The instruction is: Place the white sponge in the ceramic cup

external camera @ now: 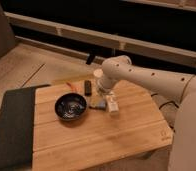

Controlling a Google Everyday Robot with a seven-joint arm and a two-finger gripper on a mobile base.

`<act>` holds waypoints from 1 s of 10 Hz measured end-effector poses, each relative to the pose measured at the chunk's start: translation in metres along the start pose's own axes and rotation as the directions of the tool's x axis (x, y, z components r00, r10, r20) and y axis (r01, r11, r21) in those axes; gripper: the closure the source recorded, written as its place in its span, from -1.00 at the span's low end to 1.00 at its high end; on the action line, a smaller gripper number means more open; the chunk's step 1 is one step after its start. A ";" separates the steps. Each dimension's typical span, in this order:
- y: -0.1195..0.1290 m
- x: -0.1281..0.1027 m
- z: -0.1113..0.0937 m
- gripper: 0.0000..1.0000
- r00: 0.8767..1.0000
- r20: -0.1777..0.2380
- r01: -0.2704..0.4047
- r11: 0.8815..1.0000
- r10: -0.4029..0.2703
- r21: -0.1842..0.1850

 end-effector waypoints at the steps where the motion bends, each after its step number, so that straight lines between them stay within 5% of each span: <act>1: -0.002 0.000 -0.002 -0.30 1.000 0.005 0.004 1.000 -0.004 0.013; 4: -0.033 0.003 -0.003 -0.30 0.997 0.064 0.025 0.995 -0.031 0.100; 6: -0.040 0.003 0.012 -0.30 0.993 0.088 0.063 0.992 -0.073 0.108; 7: -0.041 0.011 0.026 -0.30 0.992 0.070 0.094 0.991 -0.101 0.100; 8: -0.042 0.021 0.040 -0.30 0.991 0.015 0.135 0.987 -0.137 0.092; 10: -0.054 0.035 0.062 -0.30 0.968 -0.129 0.226 0.971 -0.215 0.077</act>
